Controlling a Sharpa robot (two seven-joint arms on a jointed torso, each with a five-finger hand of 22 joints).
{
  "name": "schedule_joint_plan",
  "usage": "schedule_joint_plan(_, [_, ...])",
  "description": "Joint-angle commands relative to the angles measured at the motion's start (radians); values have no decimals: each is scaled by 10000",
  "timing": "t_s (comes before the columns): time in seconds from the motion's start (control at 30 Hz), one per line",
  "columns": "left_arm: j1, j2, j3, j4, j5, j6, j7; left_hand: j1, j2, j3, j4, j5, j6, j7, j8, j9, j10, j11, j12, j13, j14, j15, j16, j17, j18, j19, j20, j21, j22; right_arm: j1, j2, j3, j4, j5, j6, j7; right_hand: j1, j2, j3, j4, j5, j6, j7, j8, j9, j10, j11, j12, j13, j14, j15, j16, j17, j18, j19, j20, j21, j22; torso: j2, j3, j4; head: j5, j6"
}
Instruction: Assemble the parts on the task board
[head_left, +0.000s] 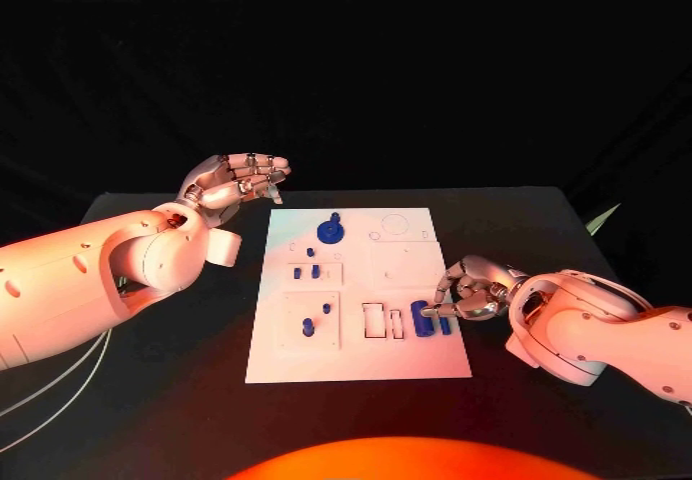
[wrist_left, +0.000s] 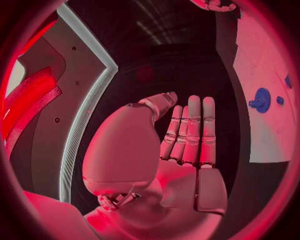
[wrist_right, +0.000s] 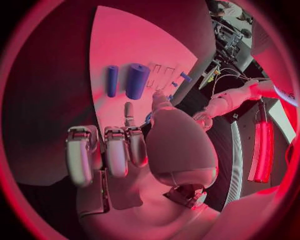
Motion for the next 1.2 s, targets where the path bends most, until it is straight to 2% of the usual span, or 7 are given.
schedule_joint_plan(0.03, [2,2,6,35,37,190,119,-113,-1,-40,0,-12,-24,51,62,-15,1,-28,44,-12,-48,13,38,-11,120,-87,7,-60,-16,-77,83,-4,-30,-440,208,-415,-85,4,-79,1,56,-10,-29,47,17,694,34,46,2055,904,12,46,1880,-203,954,28,34,2510,0,4,0,15,-33])
schedule_joint_plan(0.5, [2,-23,6,47,37,209,119,-113,-1,-40,0,-12,-24,51,62,-15,1,-28,44,-12,-48,13,38,-11,120,-87,7,-60,-16,-357,527,-11,-362,-567,225,-559,-173,110,-132,-7,126,40,-47,70,36,699,18,47,2067,907,1,53,1903,-213,964,20,87,2523,5,9,-6,118,-71])
schedule_joint_plan(0.93, [2,-25,6,52,37,237,101,-113,-1,-40,0,-12,-24,51,62,-15,1,-28,44,-12,-48,13,38,-11,120,-87,7,-60,-16,-522,1013,-17,-780,-808,449,-739,-177,186,-137,-15,152,98,-66,97,52,706,3,53,2079,909,-9,57,1915,-215,966,14,98,2526,-2,6,-6,114,-65])
schedule_joint_plan(1.0, [2,-27,6,54,37,245,98,-113,-1,-40,0,-12,-24,51,62,-15,1,-28,44,-12,-48,13,38,-11,120,-87,7,-60,-16,-553,1093,-18,-848,-847,470,-777,-157,225,-130,-22,165,120,-74,107,58,710,-4,56,2085,908,-15,55,1910,-219,969,10,116,2531,0,8,-4,108,-102])
schedule_joint_plan(1.2, [2,-26,6,54,37,257,84,-139,6,-49,25,-8,-26,46,81,-23,-1,-31,60,-20,-62,14,50,-14,122,-96,13,-98,-35,-617,1277,-21,-995,-913,474,-885,28,391,-75,-51,309,195,-107,127,75,720,-35,60,2104,911,-42,61,1931,-224,974,-12,145,2538,-4,14,-4,141,-110])
